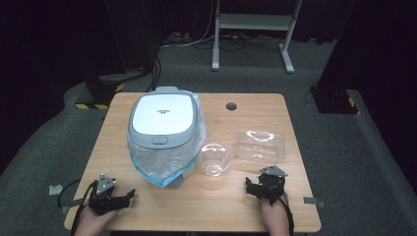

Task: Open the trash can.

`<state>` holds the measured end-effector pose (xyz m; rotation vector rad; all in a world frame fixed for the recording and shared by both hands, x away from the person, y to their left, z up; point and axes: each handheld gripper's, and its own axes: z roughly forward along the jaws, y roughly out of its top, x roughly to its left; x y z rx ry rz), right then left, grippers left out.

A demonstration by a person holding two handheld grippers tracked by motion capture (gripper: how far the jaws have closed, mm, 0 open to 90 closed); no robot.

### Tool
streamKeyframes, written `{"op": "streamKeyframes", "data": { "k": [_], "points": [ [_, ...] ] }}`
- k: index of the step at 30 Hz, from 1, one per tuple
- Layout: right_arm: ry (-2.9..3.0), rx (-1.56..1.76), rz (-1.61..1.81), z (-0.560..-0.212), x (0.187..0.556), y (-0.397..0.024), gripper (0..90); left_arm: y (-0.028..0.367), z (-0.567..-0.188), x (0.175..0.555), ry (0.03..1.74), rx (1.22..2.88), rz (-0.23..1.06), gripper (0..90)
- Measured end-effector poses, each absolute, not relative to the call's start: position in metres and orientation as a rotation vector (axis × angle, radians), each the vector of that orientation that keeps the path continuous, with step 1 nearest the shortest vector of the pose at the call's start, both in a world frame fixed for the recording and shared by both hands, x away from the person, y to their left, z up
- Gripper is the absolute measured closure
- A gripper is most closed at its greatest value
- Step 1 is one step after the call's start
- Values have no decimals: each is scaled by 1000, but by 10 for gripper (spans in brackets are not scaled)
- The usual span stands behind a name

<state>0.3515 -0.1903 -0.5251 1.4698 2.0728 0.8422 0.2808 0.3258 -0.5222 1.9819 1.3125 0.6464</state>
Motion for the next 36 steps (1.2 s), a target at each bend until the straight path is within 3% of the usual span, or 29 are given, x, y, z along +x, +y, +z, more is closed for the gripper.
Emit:
{"op": "streamKeyframes", "data": {
  "k": [8, 24, 36],
  "points": [
    [2073, 1469, 842, -525, 352, -190, 130, 322, -514, 278, 1258, 1899, 611, 122],
    [2079, 1465, 845, -525, 352, -191, 131, 319, -469, 259, 1068, 1660, 666, 150],
    [2080, 1464, 845, -525, 352, -191, 132, 312, -434, 263, 985, 1608, 684, 153]
  ]
}}
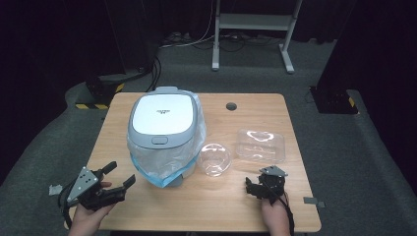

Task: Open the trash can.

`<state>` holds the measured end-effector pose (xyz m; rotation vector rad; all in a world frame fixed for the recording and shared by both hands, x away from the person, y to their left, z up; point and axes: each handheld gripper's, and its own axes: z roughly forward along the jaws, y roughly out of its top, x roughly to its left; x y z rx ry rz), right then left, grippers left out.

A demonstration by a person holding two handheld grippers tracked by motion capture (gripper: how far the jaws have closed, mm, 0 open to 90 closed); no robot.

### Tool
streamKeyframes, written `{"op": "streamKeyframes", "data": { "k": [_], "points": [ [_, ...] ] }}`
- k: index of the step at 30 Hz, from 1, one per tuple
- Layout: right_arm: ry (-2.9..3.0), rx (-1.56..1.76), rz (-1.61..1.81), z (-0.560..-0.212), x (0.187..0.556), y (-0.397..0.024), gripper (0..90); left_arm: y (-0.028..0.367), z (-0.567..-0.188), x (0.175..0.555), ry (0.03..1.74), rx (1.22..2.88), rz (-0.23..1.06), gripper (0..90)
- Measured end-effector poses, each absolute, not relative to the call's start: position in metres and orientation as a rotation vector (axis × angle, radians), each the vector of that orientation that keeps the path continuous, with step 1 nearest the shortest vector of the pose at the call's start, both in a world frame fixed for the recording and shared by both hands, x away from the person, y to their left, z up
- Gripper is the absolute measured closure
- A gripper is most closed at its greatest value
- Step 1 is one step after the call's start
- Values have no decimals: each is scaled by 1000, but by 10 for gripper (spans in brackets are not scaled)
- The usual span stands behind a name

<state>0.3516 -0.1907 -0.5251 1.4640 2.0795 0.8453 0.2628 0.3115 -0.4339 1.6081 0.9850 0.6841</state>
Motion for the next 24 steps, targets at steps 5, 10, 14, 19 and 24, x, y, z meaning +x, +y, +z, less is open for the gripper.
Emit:
{"op": "streamKeyframes", "data": {
  "k": [5, 10, 14, 19, 24],
  "points": [
    [2080, 1464, 846, -525, 352, -191, 131, 307, -413, 265, 922, 1609, 701, 144],
    [2080, 1465, 845, -525, 352, -191, 131, 302, -398, 265, 847, 1580, 697, 124],
    [2079, 1465, 846, -525, 352, -191, 132, 296, -387, 265, 815, 1566, 716, 126],
    [2079, 1465, 845, -525, 352, -191, 132, 287, -375, 265, 787, 1506, 760, 144],
    [2080, 1464, 845, -525, 352, -191, 131, 281, -369, 267, 772, 1482, 759, 164]
  ]
}}
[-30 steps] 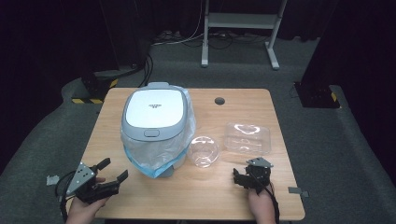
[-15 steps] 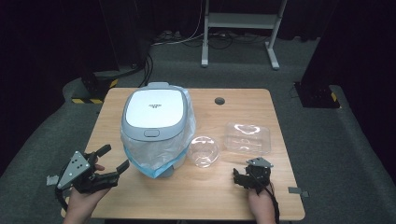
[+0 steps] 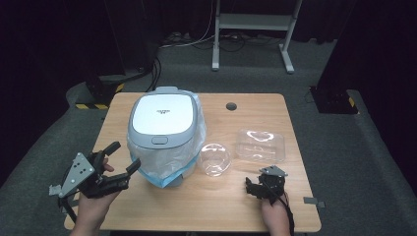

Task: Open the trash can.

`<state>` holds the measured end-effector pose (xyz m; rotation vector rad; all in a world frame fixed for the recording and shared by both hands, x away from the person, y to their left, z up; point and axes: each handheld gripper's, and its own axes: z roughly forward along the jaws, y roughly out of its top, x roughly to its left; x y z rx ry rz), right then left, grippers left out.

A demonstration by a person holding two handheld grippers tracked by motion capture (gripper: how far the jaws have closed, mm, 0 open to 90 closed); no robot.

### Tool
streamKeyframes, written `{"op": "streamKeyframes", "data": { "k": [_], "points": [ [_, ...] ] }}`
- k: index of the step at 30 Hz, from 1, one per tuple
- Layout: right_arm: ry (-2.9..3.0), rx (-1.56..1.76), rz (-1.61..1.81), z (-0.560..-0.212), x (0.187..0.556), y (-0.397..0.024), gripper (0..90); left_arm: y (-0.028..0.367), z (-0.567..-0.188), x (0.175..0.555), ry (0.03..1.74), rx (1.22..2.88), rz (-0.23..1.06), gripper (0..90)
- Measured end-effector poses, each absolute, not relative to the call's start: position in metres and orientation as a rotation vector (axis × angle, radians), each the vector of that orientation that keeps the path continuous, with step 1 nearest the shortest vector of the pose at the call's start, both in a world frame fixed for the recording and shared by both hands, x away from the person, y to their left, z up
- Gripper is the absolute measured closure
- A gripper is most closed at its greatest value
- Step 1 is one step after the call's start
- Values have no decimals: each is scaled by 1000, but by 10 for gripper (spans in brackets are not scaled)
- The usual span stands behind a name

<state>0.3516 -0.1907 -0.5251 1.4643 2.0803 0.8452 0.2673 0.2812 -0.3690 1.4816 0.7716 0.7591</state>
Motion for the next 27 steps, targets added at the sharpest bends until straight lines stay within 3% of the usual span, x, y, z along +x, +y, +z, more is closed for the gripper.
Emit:
{"op": "streamKeyframes", "data": {
  "k": [6, 15, 27],
  "points": [
    [2080, 1464, 846, -525, 352, -191, 132, 271, -362, 273, 754, 1466, 768, 229],
    [2083, 1461, 848, -525, 352, -191, 132, 258, -354, 287, 783, 1459, 804, 245],
    [2089, 1456, 850, -525, 351, -191, 132, 243, -348, 305, 842, 1504, 893, 158]
  ]
}}
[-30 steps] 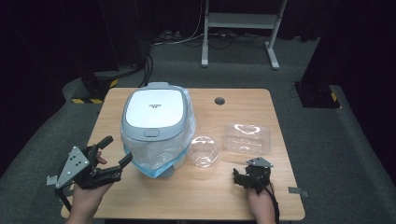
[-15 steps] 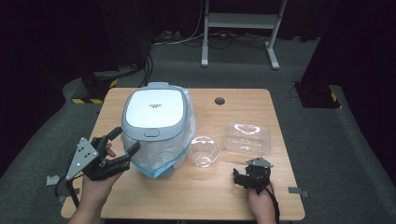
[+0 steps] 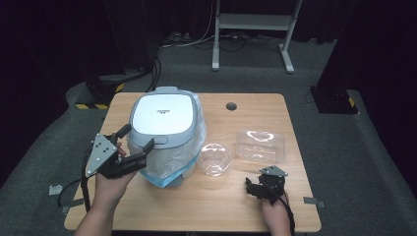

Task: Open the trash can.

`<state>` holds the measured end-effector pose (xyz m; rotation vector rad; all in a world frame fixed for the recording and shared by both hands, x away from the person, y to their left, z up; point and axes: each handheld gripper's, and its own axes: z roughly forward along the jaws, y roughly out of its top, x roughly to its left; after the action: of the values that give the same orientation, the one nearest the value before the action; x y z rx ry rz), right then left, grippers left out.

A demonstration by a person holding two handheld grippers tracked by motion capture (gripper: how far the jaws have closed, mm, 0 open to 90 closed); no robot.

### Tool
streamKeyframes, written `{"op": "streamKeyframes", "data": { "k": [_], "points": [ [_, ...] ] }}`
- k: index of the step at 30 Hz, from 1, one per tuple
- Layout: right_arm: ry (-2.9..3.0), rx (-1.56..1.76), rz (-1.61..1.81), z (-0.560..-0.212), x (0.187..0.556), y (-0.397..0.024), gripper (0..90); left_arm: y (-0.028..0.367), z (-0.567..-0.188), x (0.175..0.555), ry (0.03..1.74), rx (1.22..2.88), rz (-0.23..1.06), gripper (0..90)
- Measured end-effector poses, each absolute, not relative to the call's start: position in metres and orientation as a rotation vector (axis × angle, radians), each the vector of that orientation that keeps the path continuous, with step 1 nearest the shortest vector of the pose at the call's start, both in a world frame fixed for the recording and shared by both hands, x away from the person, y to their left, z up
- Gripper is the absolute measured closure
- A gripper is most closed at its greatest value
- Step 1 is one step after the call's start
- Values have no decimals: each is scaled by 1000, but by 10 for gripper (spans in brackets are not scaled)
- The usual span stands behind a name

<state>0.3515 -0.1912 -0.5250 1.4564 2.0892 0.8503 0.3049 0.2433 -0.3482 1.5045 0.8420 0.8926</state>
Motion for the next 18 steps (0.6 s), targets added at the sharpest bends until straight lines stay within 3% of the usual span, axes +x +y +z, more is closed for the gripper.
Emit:
{"op": "streamKeyframes", "data": {
  "k": [18],
  "points": [
    [2092, 1456, 850, -525, 351, -191, 134, 239, -350, 314, 902, 1497, 900, 145]
  ]
}}
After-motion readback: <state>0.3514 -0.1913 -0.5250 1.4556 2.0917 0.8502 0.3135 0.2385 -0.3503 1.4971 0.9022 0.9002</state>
